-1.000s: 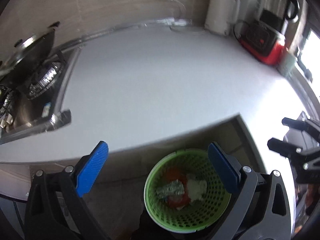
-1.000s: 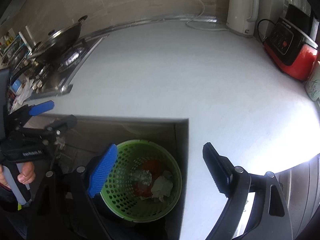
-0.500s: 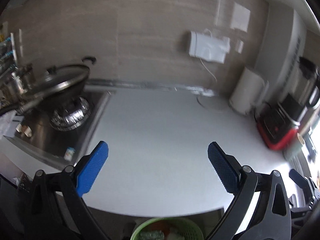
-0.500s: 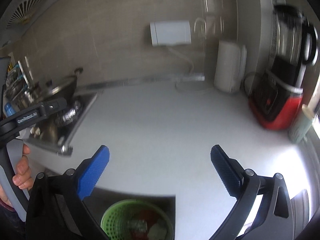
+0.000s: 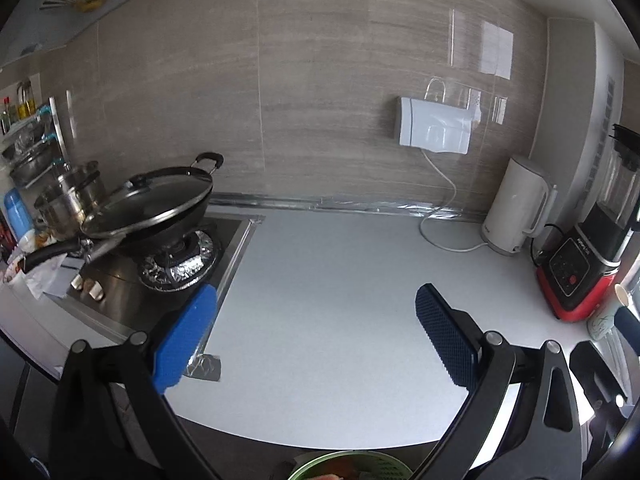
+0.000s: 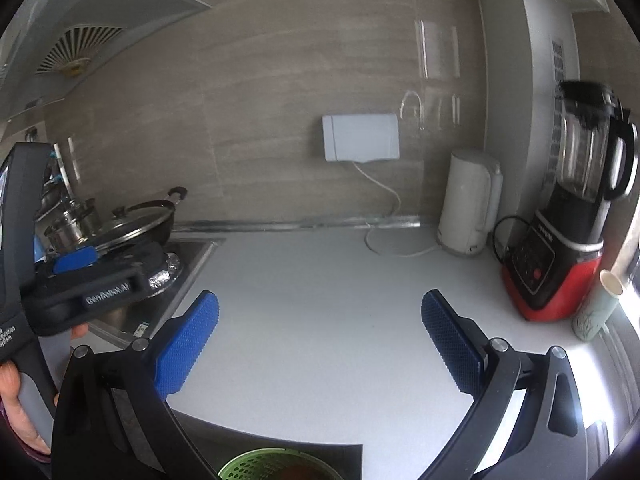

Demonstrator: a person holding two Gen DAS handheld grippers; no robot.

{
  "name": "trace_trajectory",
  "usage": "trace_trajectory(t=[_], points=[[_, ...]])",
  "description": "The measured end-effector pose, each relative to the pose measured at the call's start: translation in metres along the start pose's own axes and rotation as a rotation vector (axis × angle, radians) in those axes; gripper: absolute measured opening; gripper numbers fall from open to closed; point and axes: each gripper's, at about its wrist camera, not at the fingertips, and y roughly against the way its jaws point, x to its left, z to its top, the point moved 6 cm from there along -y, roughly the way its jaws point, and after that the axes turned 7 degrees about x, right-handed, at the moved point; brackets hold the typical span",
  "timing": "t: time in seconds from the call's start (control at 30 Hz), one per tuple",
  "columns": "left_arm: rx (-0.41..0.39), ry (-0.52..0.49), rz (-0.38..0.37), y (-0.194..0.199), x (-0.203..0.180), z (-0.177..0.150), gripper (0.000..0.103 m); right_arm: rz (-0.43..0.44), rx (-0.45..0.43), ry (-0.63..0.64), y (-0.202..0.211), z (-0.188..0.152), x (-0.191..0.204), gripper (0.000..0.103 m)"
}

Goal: Collect trash

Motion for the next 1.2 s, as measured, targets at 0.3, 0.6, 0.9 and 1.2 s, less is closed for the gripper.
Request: trace_trajectory(t=[0.3,0.6,0.9,1.2], points=[[-0.072,0.035,0.029,0.038,0.005,0.017,0.095,-0.004,-0.075,0.075,0.017,0.027,0.018,0.101],[-0.114,0.051,0.073,0.064,0.005,0.026,0.095,0.030,-0.123,0.088,0.032,0.042,0.026,0.101],[-0.128,0.052,0.084,0.074,-0.001,0.025,0.095,0.047,-0.136,0.085,0.041,0.042,0.025,0.101],[-0.120,0.050,0.076,0.073,-0.004,0.023,0.095,0.038,-0.134,0.080,0.044,0.039,0.021,0.101]])
